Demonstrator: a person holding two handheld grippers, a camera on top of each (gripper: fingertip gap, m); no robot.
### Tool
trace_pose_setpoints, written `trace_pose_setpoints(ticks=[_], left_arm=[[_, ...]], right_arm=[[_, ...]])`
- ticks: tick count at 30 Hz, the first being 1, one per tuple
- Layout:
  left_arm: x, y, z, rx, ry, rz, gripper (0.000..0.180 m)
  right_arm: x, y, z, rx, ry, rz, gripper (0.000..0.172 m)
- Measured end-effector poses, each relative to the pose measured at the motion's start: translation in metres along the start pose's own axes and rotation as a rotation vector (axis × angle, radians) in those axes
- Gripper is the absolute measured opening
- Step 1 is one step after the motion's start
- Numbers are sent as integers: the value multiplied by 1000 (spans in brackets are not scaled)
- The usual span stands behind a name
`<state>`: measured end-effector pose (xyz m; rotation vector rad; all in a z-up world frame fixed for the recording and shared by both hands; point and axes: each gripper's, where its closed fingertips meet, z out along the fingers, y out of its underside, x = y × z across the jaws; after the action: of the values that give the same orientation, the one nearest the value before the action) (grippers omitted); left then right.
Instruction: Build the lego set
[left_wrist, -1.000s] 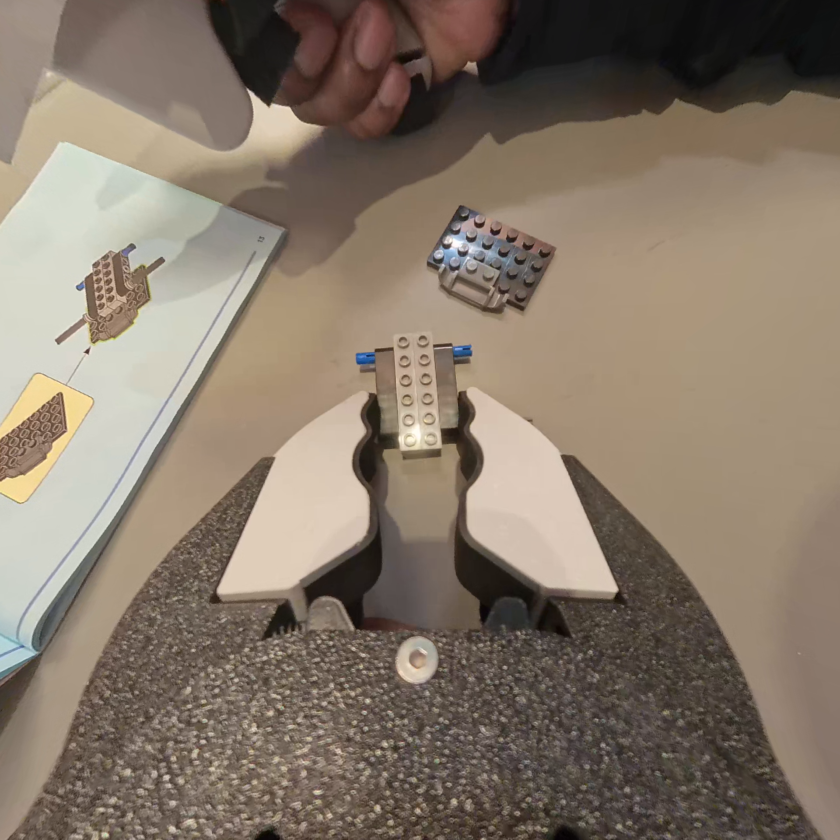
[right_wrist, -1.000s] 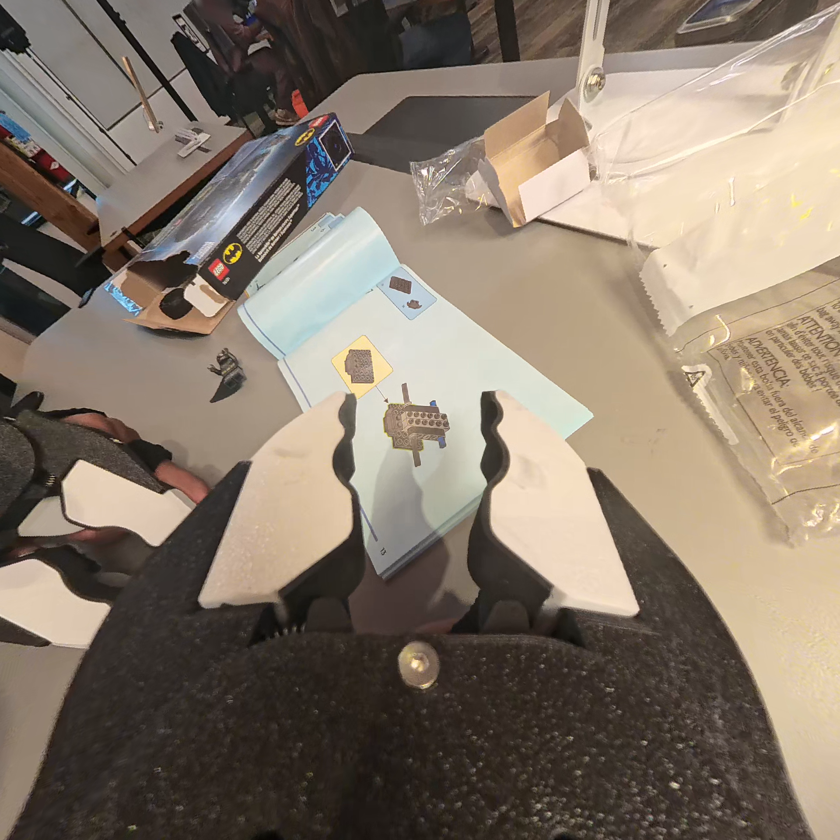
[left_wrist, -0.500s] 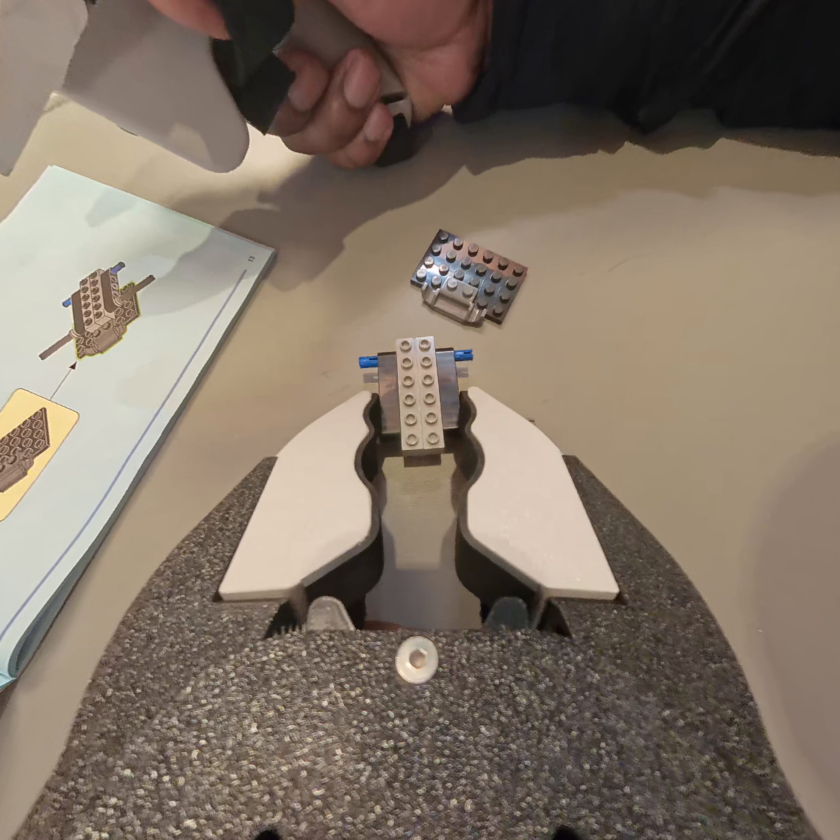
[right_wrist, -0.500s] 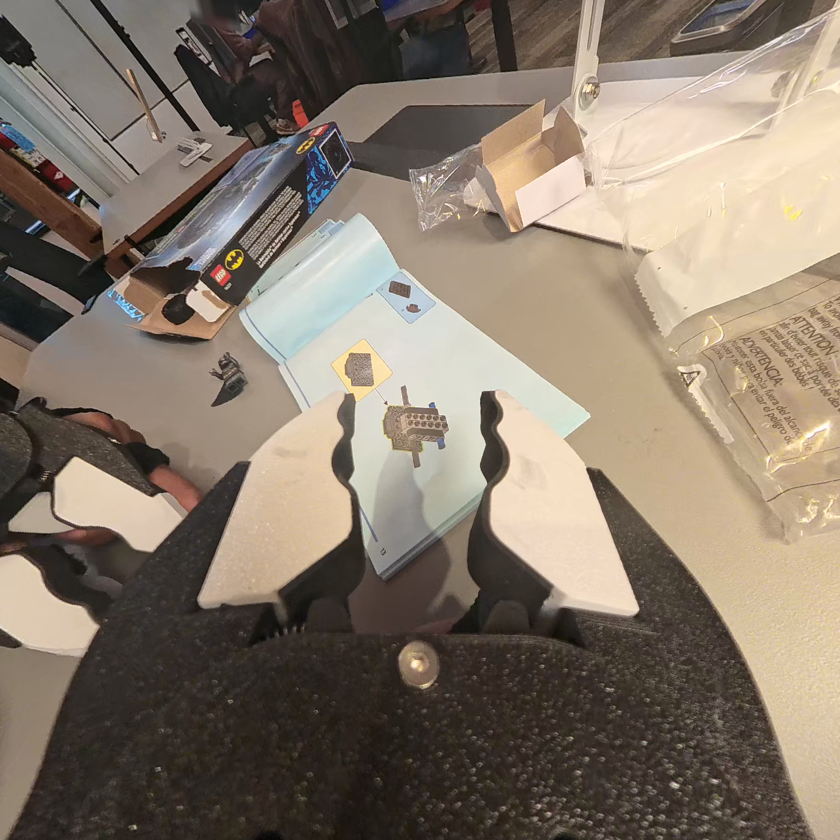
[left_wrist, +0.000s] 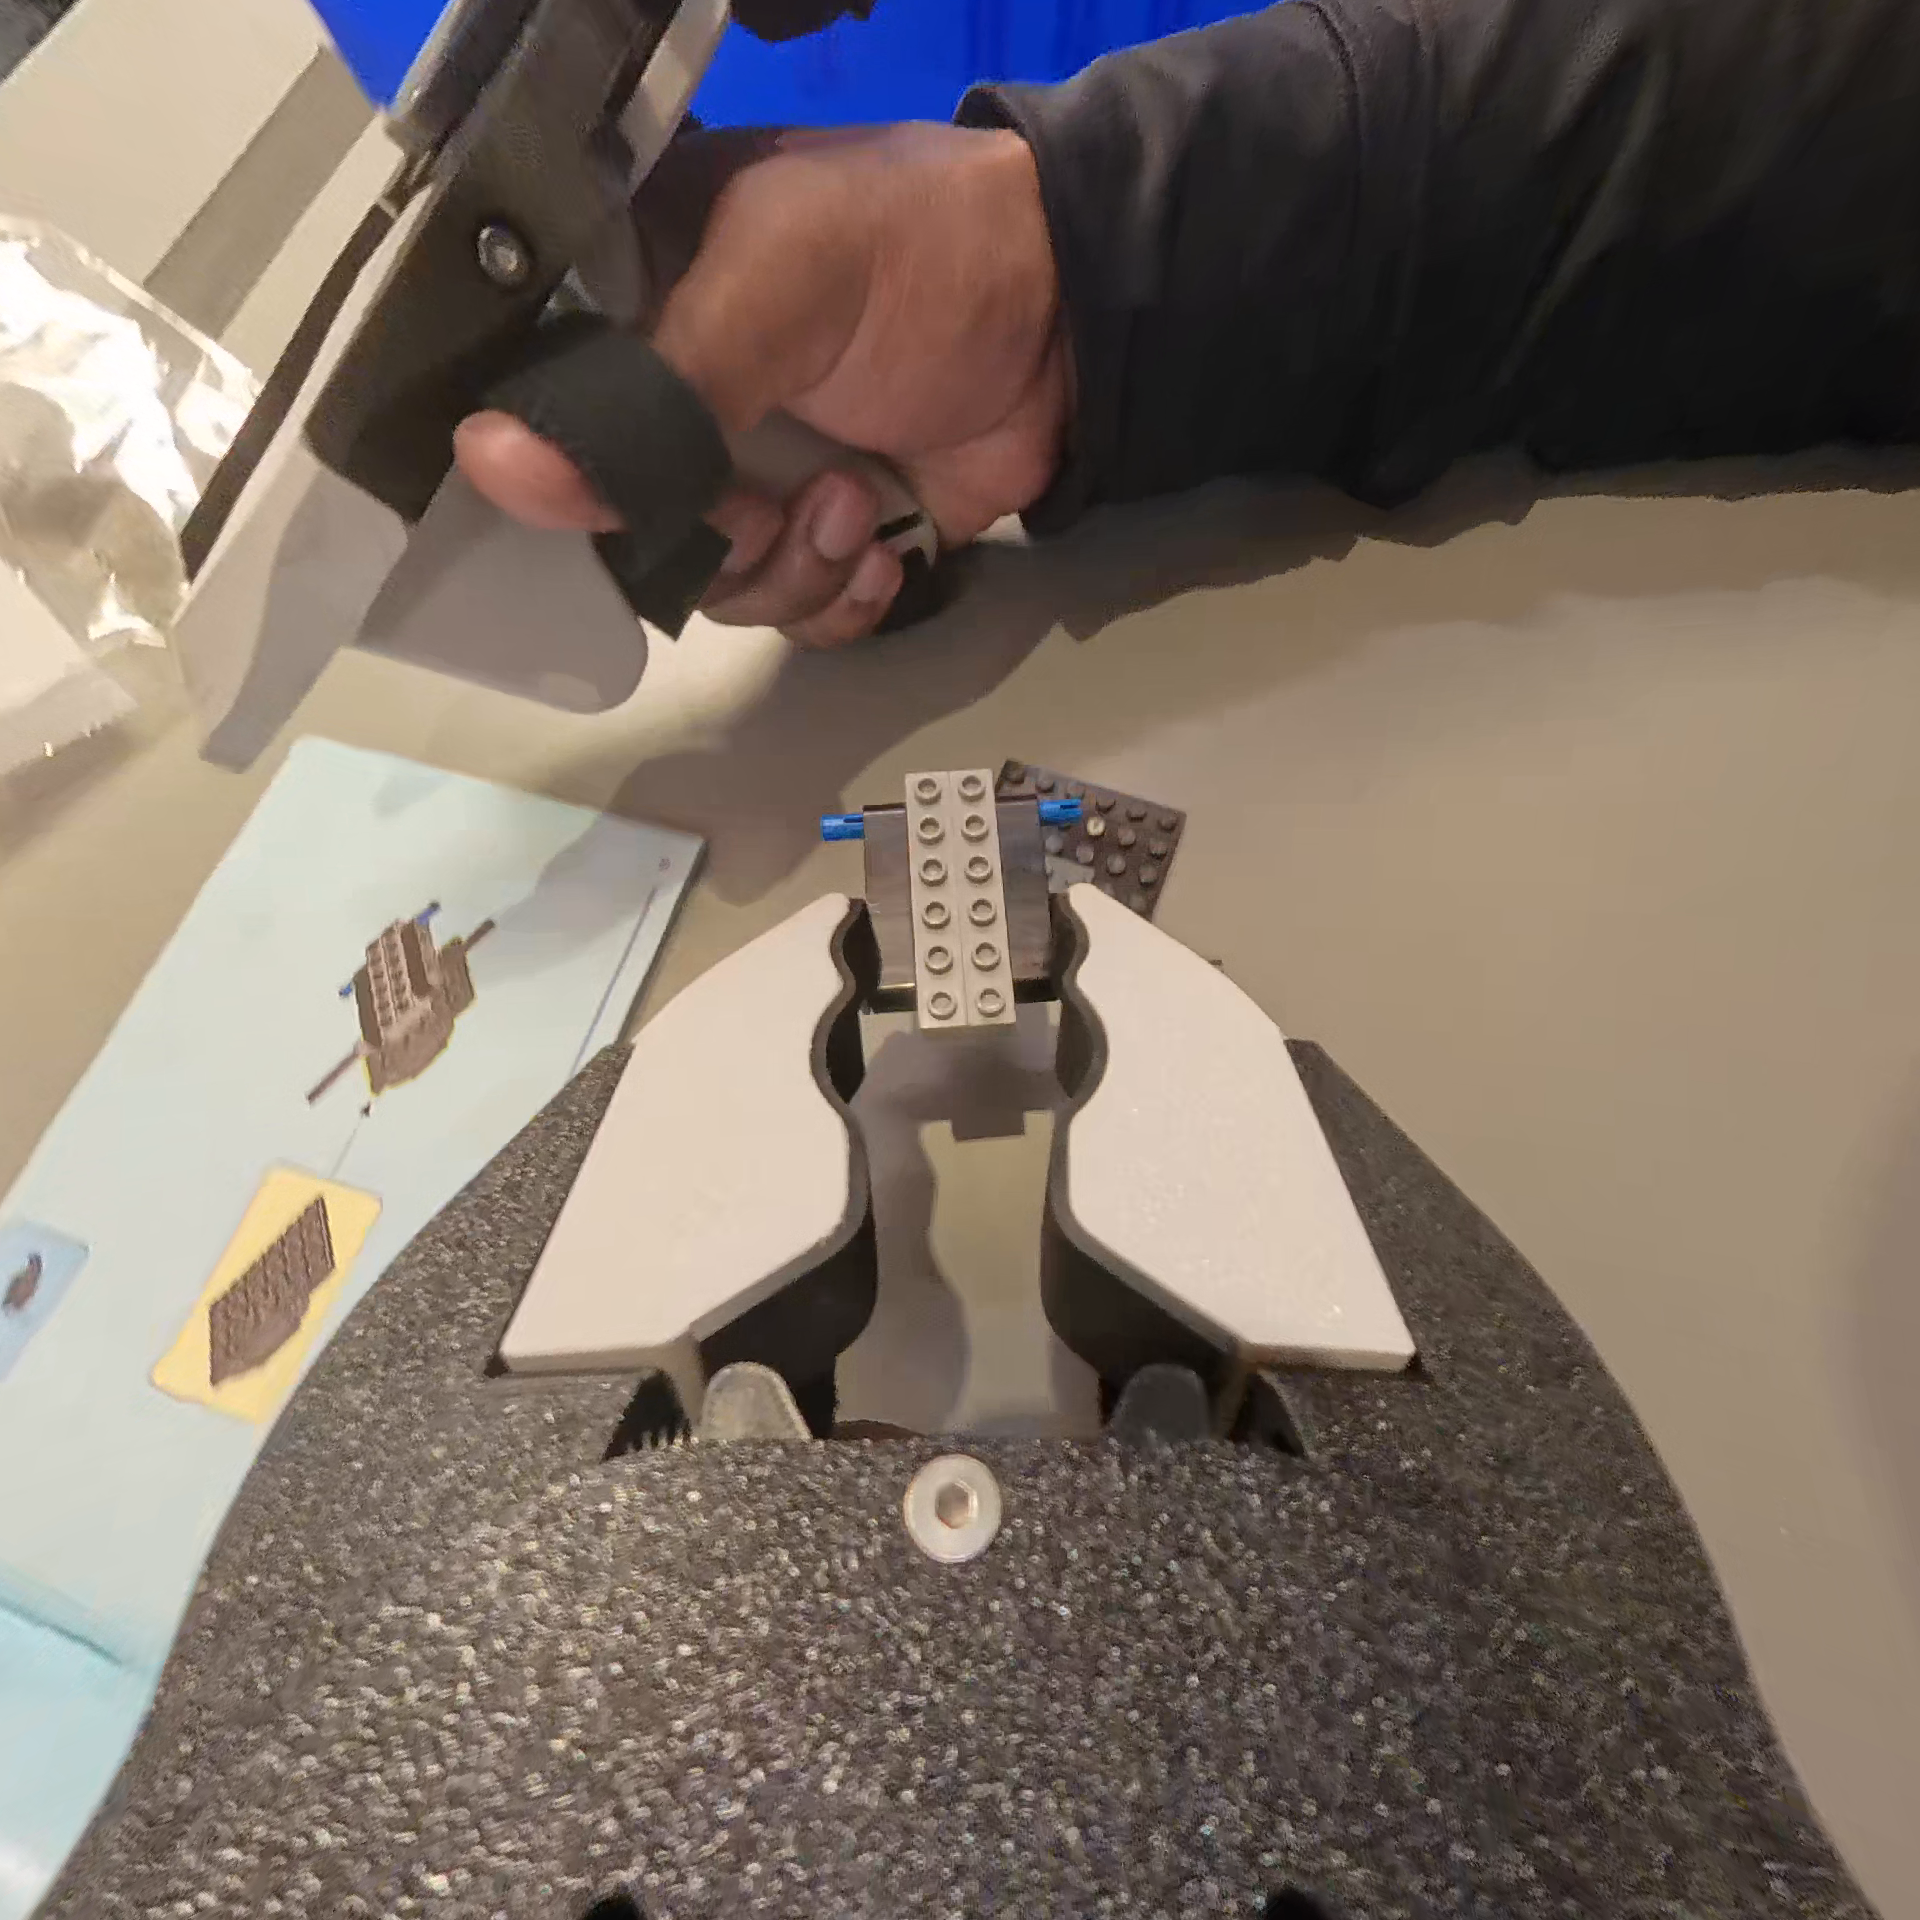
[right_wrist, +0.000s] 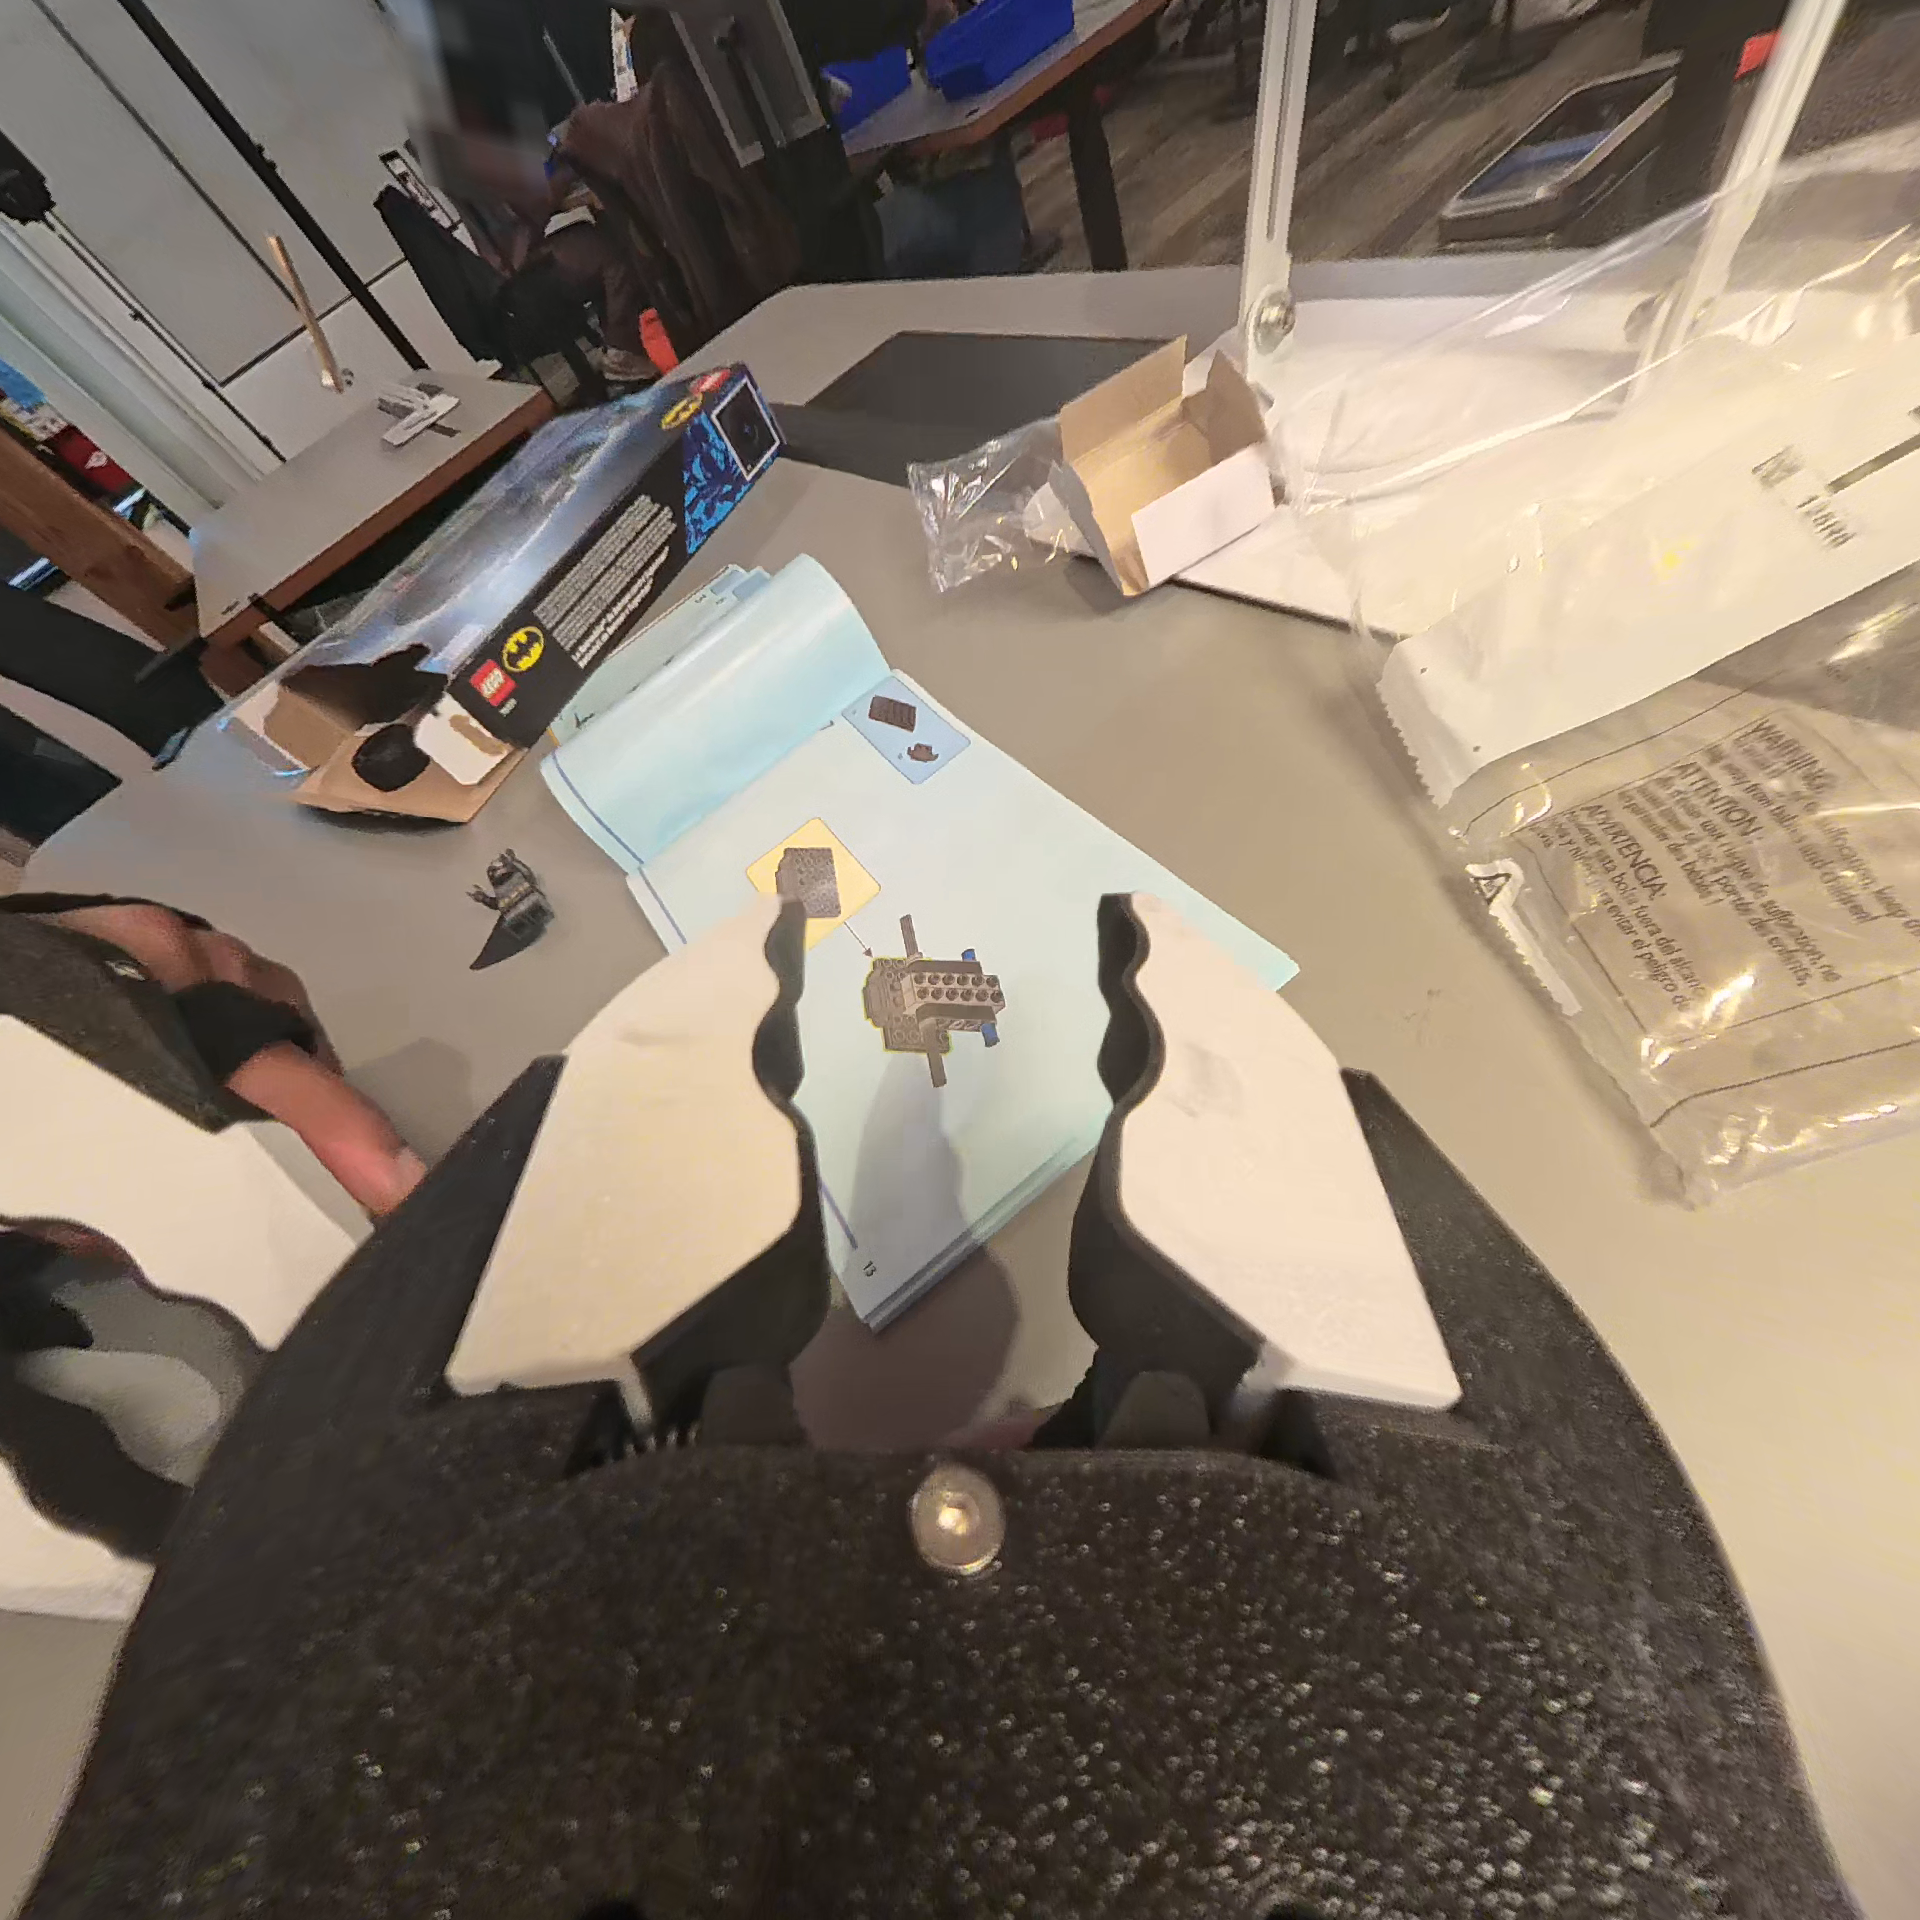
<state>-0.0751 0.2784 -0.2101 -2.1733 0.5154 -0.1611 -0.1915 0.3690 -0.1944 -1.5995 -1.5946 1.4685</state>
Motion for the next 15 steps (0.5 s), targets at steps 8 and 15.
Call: trace_pose_setpoints(ticks=[8,15], left_arm=[[21,-17,27,22,87,164,34],[40,-15,54,-11,210,243,34]], right_arm=[[-8,-11,-50,60,153,-76,53],[-8,24,-61,-28,211,-72,51]])
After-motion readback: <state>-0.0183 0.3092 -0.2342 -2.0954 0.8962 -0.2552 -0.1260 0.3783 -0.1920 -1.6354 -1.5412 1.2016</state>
